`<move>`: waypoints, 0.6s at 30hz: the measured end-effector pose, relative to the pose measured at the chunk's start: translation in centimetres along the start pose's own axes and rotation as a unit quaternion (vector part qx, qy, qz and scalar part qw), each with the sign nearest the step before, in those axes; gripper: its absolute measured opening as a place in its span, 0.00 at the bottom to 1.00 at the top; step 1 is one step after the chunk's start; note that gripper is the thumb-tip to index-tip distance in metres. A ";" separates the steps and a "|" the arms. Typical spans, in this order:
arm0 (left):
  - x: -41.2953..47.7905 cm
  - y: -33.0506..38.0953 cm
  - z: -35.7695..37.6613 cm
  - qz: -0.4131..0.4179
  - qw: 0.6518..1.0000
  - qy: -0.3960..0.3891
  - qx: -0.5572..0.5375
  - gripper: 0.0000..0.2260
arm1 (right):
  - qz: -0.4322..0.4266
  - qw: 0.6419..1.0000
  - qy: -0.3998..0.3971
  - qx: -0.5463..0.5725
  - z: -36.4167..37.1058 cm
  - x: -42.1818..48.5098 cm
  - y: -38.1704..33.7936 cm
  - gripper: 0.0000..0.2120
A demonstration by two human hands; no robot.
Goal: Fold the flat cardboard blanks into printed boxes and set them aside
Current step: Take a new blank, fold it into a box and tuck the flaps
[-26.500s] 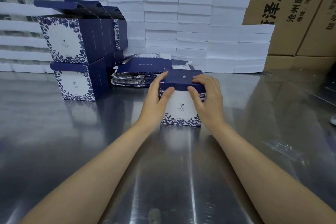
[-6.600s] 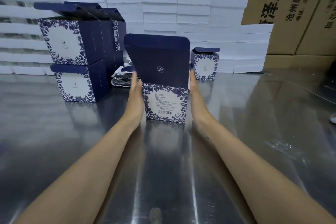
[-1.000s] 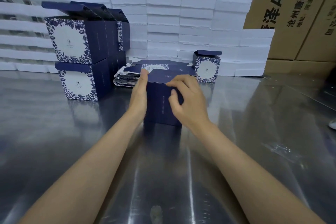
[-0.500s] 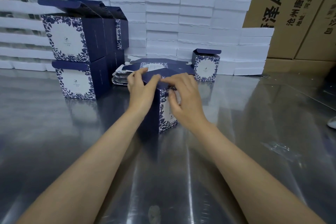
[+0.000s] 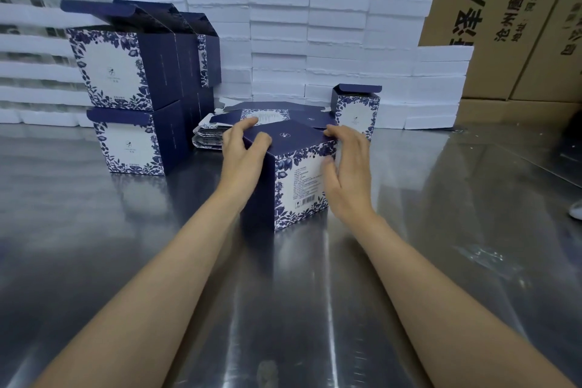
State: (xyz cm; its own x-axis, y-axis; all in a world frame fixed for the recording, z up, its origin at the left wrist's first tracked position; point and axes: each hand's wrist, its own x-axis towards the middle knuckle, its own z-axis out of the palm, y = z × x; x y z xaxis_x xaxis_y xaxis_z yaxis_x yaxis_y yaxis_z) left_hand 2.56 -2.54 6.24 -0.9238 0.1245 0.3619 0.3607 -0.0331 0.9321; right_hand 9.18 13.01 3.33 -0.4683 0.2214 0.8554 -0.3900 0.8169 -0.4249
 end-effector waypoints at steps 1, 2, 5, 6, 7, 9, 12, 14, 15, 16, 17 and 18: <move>0.0 -0.1 0.0 0.015 0.999 0.029 0.016 0.18 | -0.015 1.000 -0.007 -0.005 0.1 -0.4 0.0 0.22; -0.1 -0.2 -0.1 0.038 0.997 0.065 0.036 0.16 | -0.026 1.000 -0.006 0.000 0.0 -0.6 0.0 0.21; -0.8 -0.4 -0.1 0.137 0.970 0.153 0.126 0.13 | -0.043 0.998 0.006 0.044 -0.3 -0.5 -0.3 0.21; -1.1 -0.3 0.0 0.163 0.959 0.171 0.157 0.13 | -0.044 0.997 -0.006 0.058 -0.2 -0.4 -0.5 0.21; -1.3 -0.1 0.0 0.181 0.949 0.185 0.181 0.13 | -0.042 0.997 -0.021 0.066 -0.2 -0.3 -0.7 0.20; -1.6 0.4 -0.2 0.205 0.940 0.186 0.198 0.15 | -0.025 0.997 -0.032 0.067 0.1 -0.4 -0.7 0.16; -2.2 0.7 -0.3 0.339 0.907 0.115 0.221 0.15 | -0.003 0.999 -0.015 0.047 0.1 -0.6 -0.5 0.19; -2.7 0.8 0.2 0.454 0.845 0.064 0.275 0.15 | -0.035 0.999 -0.012 0.021 0.2 -0.5 -0.4 0.24; -2.8 1.0 0.6 0.492 0.821 0.044 0.288 0.14 | -0.053 0.998 -0.013 0.017 0.3 -0.5 -0.5 0.26; -3.0 1.1 1.1 0.515 0.806 0.034 0.291 0.14 | -0.061 0.998 -0.012 0.025 0.4 -0.4 -0.7 0.26; -3.1 1.3 1.4 0.525 0.801 0.030 0.287 0.14 | -0.056 0.997 -0.012 0.045 0.5 -0.3 -0.9 0.26; -3.2 1.3 1.5 0.524 0.804 0.029 0.282 0.14 | -0.044 0.997 -0.011 0.070 0.6 -0.1 -1.2 0.25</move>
State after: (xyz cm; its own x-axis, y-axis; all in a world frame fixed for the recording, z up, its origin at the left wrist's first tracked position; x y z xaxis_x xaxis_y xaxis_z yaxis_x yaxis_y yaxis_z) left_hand 6.18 -1.46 6.28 -0.0746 0.2734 0.9590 0.9296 0.3673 -0.0323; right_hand 9.21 11.70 3.55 -0.4442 0.1394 0.8850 -0.5358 0.7503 -0.3872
